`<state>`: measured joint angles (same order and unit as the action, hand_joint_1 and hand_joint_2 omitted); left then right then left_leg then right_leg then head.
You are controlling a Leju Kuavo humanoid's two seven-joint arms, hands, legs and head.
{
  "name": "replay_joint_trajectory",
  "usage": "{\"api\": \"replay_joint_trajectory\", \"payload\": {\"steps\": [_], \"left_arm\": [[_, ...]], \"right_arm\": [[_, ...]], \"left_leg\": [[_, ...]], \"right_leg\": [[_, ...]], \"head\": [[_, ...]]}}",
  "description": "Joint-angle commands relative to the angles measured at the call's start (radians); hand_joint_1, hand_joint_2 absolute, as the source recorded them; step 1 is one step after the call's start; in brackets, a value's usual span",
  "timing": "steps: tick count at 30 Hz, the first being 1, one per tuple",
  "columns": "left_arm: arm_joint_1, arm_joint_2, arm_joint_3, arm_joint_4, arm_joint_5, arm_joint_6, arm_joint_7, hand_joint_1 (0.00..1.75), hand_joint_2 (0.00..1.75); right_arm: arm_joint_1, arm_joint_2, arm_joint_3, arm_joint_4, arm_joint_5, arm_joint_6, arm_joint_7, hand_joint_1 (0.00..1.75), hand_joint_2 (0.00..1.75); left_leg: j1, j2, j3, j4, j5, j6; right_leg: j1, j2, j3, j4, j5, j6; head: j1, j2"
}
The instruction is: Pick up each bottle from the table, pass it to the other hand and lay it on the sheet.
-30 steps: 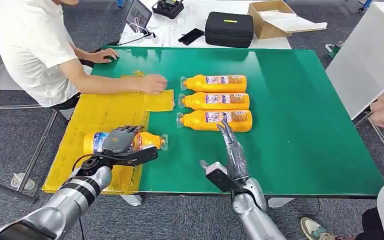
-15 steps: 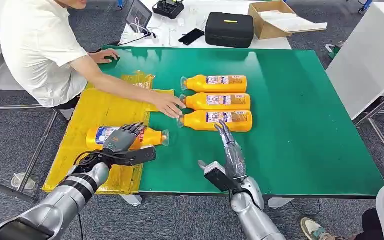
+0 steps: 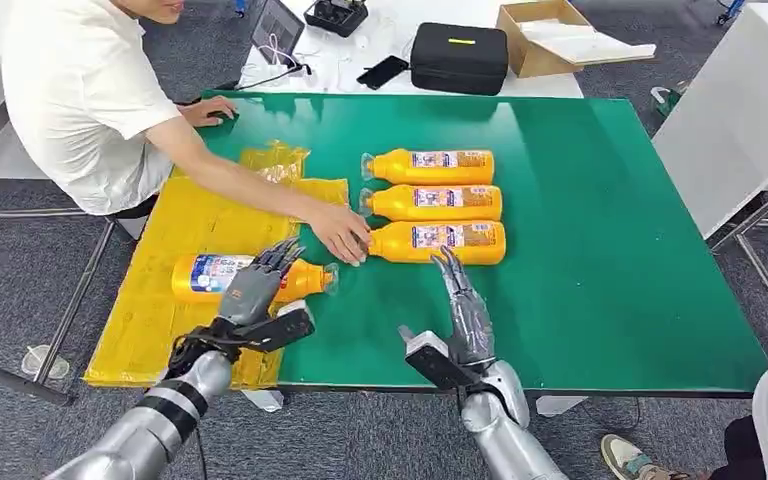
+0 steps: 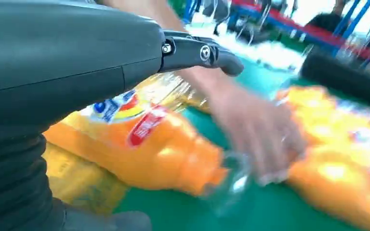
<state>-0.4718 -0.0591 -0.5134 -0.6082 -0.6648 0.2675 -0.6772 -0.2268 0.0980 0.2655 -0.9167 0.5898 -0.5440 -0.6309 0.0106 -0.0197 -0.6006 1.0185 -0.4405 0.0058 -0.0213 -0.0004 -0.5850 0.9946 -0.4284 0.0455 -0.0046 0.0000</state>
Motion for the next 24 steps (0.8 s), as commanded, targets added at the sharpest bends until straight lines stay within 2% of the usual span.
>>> {"api": "replay_joint_trajectory", "payload": {"steps": [1, 4, 6, 7, 10, 12, 14, 19, 24], "left_arm": [[0.113, -0.024, 0.032, -0.270, 0.066, 0.048, -0.015, 0.00, 1.75], [0.143, -0.015, 0.012, -0.342, 0.113, 0.022, -0.017, 0.00, 1.75], [0.169, -0.010, 0.001, -0.385, 0.108, 0.039, -0.012, 0.00, 1.75], [0.182, -0.008, -0.007, -0.404, 0.108, 0.040, -0.011, 0.00, 1.75], [0.193, -0.006, -0.014, -0.422, 0.109, 0.040, -0.008, 0.00, 1.75], [0.212, -0.010, -0.020, -0.454, 0.131, 0.019, -0.015, 0.00, 1.75], [0.234, -0.037, -0.015, -0.495, 0.194, -0.029, -0.007, 0.00, 1.75], [0.319, -0.095, -0.014, -0.575, 0.325, -0.106, 0.041, 0.00, 1.75], [0.319, -0.095, -0.014, -0.575, 0.325, -0.106, 0.041, 0.00, 1.75]], "right_arm": [[0.021, -0.024, 0.007, -0.034, 0.015, -0.014, 0.012, 0.00, 1.75], [0.031, -0.031, 0.015, -0.048, 0.061, -0.053, 0.030, 0.00, 1.75], [0.034, -0.047, 0.031, -0.042, 0.183, -0.148, 0.092, 0.00, 1.75], [0.048, -0.048, 0.001, -0.069, 0.297, -0.154, 0.133, 0.00, 1.75], [0.053, -0.048, -0.025, -0.078, 0.335, -0.154, 0.137, 0.00, 1.75], [0.068, -0.032, -0.100, -0.126, 0.492, -0.154, 0.153, 0.00, 1.75], [0.053, -0.035, -0.128, -0.150, 0.579, -0.154, 0.196, 0.00, 1.75], [0.056, -0.075, -0.152, -0.215, 0.691, -0.154, 0.272, 0.00, 1.75], [0.056, -0.075, -0.152, -0.215, 0.691, -0.154, 0.272, 0.00, 1.75]], "left_leg": [[0.001, 0.001, -0.001, 0.001, 0.000, 0.000], [0.001, 0.001, -0.001, 0.001, 0.000, 0.000], [0.001, 0.003, 0.000, 0.001, -0.001, 0.000], [0.000, 0.001, -0.001, 0.000, 0.000, 0.000], [0.001, 0.002, 0.000, 0.001, -0.001, 0.000], [0.002, 0.003, 0.002, 0.001, -0.001, 0.001], [0.000, 0.000, -0.001, 0.000, 0.000, 0.000], [0.001, 0.003, 0.000, 0.002, -0.001, 0.001], [0.000, 0.001, 0.000, 0.001, -0.001, 0.001]], "right_leg": [[0.001, -0.001, 0.000, 0.000, 0.000, -0.001], [0.001, 0.000, 0.000, 0.000, 0.000, -0.001], [0.002, 0.001, 0.000, 0.000, 0.001, -0.002], [0.001, 0.000, 0.000, 0.000, 0.000, -0.001], [0.002, 0.000, 0.001, -0.001, 0.000, -0.002], [0.003, 0.001, 0.002, -0.002, 0.000, -0.003], [0.000, -0.001, -0.001, 0.000, 0.000, -0.001], [0.002, 0.001, 0.001, 0.000, 0.000, -0.003], [0.001, 0.000, 0.001, -0.001, 0.000, -0.002]], "head": [[0.001, 0.000], [0.000, 0.000], [0.000, 0.000], [0.000, 0.000], [0.000, 0.000], [0.000, 0.000], [0.000, 0.000], [0.000, 0.000], [0.000, 0.000]]}}
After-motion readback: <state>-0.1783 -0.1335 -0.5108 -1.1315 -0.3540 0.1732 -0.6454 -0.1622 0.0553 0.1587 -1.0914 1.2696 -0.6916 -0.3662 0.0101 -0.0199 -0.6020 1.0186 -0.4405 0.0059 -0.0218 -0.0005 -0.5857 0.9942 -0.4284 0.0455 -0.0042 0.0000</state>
